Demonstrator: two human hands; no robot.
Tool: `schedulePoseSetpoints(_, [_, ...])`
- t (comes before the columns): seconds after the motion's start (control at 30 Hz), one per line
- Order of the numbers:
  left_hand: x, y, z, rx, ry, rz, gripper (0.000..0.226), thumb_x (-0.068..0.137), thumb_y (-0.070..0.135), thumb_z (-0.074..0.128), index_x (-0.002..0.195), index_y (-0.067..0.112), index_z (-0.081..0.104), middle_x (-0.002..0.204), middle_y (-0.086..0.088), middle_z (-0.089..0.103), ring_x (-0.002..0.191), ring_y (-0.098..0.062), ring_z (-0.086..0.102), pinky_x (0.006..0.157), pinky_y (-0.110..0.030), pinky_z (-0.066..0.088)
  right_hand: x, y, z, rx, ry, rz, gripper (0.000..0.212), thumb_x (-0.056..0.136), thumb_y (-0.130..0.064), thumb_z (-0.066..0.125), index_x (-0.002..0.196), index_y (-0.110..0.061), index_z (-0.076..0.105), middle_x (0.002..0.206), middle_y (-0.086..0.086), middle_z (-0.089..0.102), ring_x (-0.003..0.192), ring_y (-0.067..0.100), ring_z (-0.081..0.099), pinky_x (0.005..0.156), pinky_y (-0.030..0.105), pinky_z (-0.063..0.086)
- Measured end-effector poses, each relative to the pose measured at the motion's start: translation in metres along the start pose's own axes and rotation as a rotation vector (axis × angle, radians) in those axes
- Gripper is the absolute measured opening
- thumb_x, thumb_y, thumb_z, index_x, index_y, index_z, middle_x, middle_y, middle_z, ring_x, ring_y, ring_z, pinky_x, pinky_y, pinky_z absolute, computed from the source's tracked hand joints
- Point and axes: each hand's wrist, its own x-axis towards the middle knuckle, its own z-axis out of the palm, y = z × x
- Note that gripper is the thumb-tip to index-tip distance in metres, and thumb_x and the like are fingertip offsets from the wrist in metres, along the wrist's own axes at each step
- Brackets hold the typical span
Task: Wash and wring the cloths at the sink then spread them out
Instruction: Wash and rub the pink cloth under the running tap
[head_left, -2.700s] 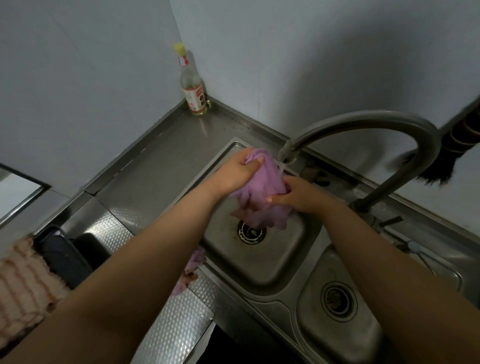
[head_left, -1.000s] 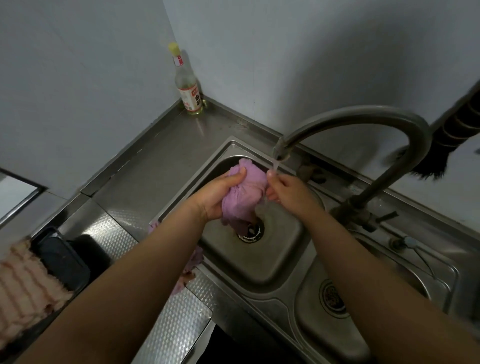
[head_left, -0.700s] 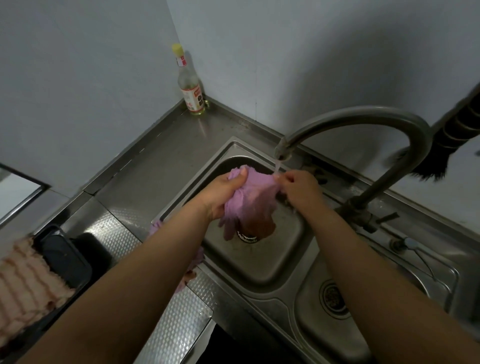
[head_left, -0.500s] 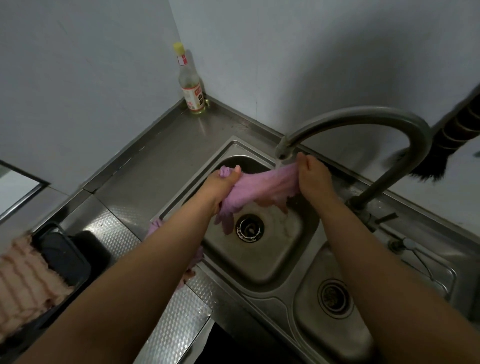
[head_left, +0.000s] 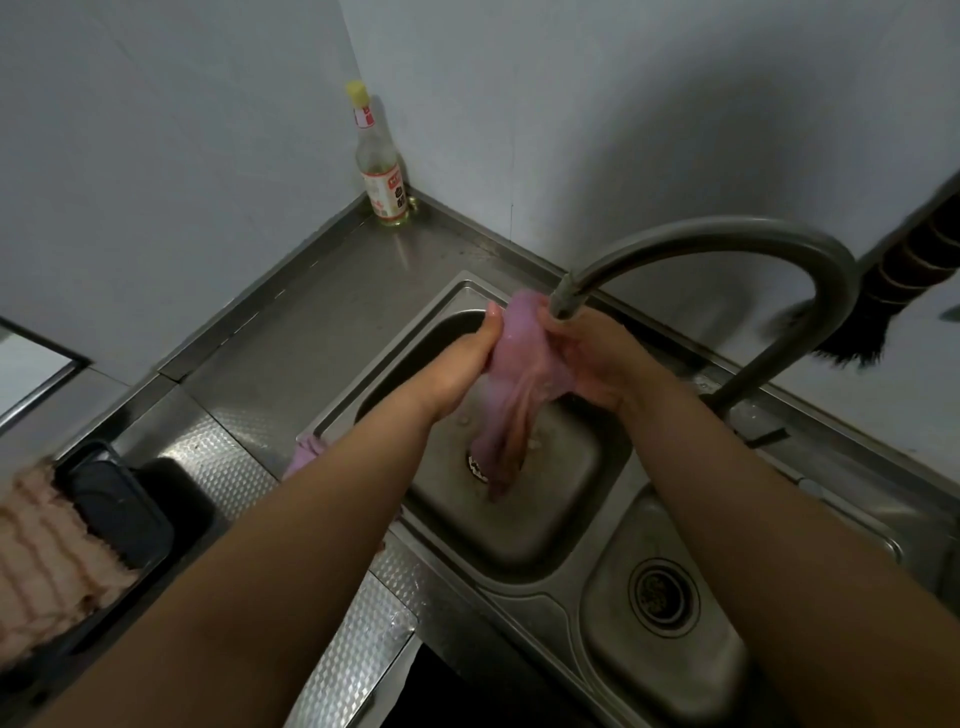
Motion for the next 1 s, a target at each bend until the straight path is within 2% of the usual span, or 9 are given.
schedulePoseSetpoints(0.07, [-0.001,-0.001,-0.006,-0.104,-0.021,0.027,0.055,0.099,0.050,0.042,0.117,0.003,0.064,0.108,-0.015,0.070,0.103,-0.023,0.066,0.096,-0.037,0.050,0.003,0.003,-0.009,-0.073,0.115,-0.030,0.021,0.094,-0.003,0.047,0.108,-0.002,0.062,0.095,0.013,0.067,0.087,0.023,0.064,0.067,0.029,0.055])
schedulePoseSetpoints(0.13, [-0.004,0.010,-0.005,-0.147,-0.004,0.067,0.041,0.104,0.033,0.039,0.108,-0.002,0.060,0.089,-0.011,0.068,0.079,-0.016,0.067,0.078,-0.026,0.056,0.002,0.006,-0.019,-0.258,0.118,0.016,0.016,0.091,-0.016,0.058,0.097,-0.005,0.068,0.087,0.010,0.071,0.082,0.021,0.065,0.070,0.031,0.053])
schedulePoseSetpoints(0.27, [0.002,0.025,0.003,-0.205,0.158,0.088,0.039,0.104,0.036,0.036,0.095,0.005,0.058,0.082,-0.009,0.065,0.075,-0.016,0.066,0.072,-0.027,0.056,-0.010,0.014,-0.031,-0.664,-0.066,0.283,0.024,0.092,-0.027,0.058,0.098,-0.006,0.067,0.083,0.009,0.071,0.078,0.019,0.067,0.070,0.029,0.054])
schedulePoseSetpoints(0.4, [0.016,0.025,0.009,-0.083,0.412,0.032,0.053,0.101,0.047,0.036,0.105,0.002,0.062,0.094,-0.011,0.070,0.090,-0.021,0.067,0.087,-0.036,0.054,-0.007,0.025,-0.035,-0.379,0.192,0.035,0.017,0.095,-0.023,0.054,0.088,-0.015,0.067,0.073,0.005,0.063,0.074,0.017,0.059,0.072,0.034,0.048])
schedulePoseSetpoints(0.5, [0.024,0.020,0.010,0.333,0.613,0.040,0.048,0.100,0.047,0.041,0.080,0.008,0.059,0.074,-0.005,0.060,0.070,-0.016,0.057,0.060,-0.026,0.043,-0.008,0.029,-0.019,-0.583,0.381,-0.262,0.029,0.097,-0.025,0.051,0.072,-0.013,0.060,0.068,0.003,0.053,0.061,0.003,0.048,0.060,0.024,0.041])
schedulePoseSetpoints(0.63, [0.030,0.017,0.012,0.506,0.643,0.039,0.042,0.099,0.046,0.044,0.074,0.014,0.053,0.069,-0.001,0.053,0.064,-0.014,0.049,0.057,-0.029,0.034,-0.012,0.027,-0.010,-0.735,0.512,-0.411,0.033,0.097,-0.028,0.047,0.073,-0.006,0.054,0.070,0.012,0.053,0.064,0.017,0.048,0.063,0.033,0.037])
schedulePoseSetpoints(0.73, [0.034,0.025,0.029,0.143,0.614,-0.056,0.046,0.103,0.040,0.037,0.099,0.003,0.064,0.082,-0.009,0.063,0.075,-0.018,0.058,0.069,-0.030,0.045,-0.006,0.030,0.011,-0.796,0.490,-0.383,0.034,0.097,-0.030,0.045,0.072,-0.011,0.059,0.069,0.007,0.059,0.067,0.018,0.056,0.066,0.035,0.044])
schedulePoseSetpoints(0.83, [0.030,0.029,0.059,-0.370,0.494,-0.258,0.033,0.101,0.032,0.046,0.095,0.005,0.064,0.073,-0.007,0.062,0.070,-0.020,0.062,0.068,-0.031,0.052,0.009,0.030,0.026,-0.946,0.546,-0.298,0.042,0.100,-0.034,0.038,0.078,-0.010,0.064,0.069,0.005,0.062,0.065,0.016,0.060,0.066,0.031,0.048])
schedulePoseSetpoints(1.0, [0.027,0.034,0.075,-0.429,0.527,-0.234,0.029,0.102,0.024,0.045,0.095,0.003,0.064,0.070,-0.006,0.058,0.063,-0.017,0.057,0.060,-0.025,0.047,0.025,0.025,0.012,-0.914,0.677,-0.258,0.034,0.097,-0.025,0.045,0.074,-0.007,0.062,0.074,0.011,0.065,0.072,0.026,0.062,0.065,0.035,0.049])
